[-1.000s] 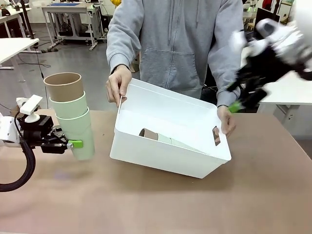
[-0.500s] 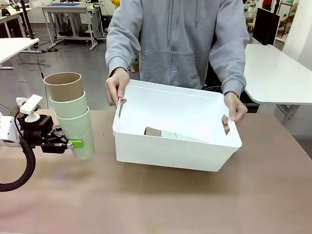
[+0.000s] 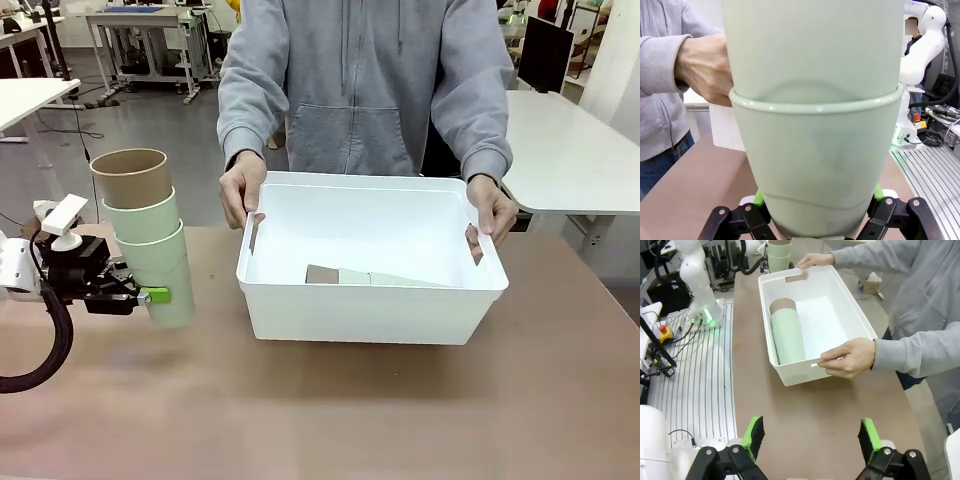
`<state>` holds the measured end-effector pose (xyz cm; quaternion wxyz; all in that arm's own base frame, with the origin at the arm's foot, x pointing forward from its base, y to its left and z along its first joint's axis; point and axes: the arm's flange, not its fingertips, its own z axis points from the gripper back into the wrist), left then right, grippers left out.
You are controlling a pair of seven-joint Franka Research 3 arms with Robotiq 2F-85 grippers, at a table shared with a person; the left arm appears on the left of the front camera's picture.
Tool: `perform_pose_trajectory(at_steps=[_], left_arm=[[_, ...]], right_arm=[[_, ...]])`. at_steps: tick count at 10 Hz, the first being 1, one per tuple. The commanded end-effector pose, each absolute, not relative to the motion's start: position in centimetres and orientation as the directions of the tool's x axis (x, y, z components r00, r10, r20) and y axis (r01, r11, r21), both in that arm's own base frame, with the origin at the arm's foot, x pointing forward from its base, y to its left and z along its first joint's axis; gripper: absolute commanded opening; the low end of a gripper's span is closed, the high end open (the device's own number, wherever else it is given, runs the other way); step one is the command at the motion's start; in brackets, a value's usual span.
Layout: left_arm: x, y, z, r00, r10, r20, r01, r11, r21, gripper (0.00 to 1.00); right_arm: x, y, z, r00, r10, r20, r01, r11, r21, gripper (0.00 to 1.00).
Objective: Stack the cups and store them in the basket.
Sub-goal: Place the stack of Reusable plastic cups into the Pantry Basket.
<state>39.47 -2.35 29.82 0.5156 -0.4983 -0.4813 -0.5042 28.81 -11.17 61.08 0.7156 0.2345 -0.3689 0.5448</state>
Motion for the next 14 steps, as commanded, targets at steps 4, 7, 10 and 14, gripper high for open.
perform_pose_trajectory(at_steps=[4, 7, 10, 14], left_arm=[[39.33, -2.40, 30.34, 0.022, -0.037, 0.999, 1.000, -0.014, -0.022, 0.85], [39.33, -2.40, 30.34, 0.022, -0.037, 0.999, 1.000, -0.014, -0.022, 0.85], [39.33, -2.40, 30.34, 0.022, -0.037, 0.999, 1.000, -0.014, -0.022, 0.85], [39.33, -2.40, 30.34, 0.022, -0.037, 0.999, 1.000, -0.014, -0.022, 0.85]], right_arm=[[28.47, -11.27, 61.44, 0.114, 0.614, 0.781, -0.956, 0.283, -0.083, 1.00], [28.47, -11.27, 61.44, 0.114, 0.614, 0.781, -0.956, 0.283, -0.083, 1.00], [28.47, -11.27, 61.44, 0.114, 0.614, 0.781, -0.956, 0.283, -0.083, 1.00], [28.47, -11.27, 61.44, 0.114, 0.614, 0.781, -0.956, 0.283, -0.083, 1.00]])
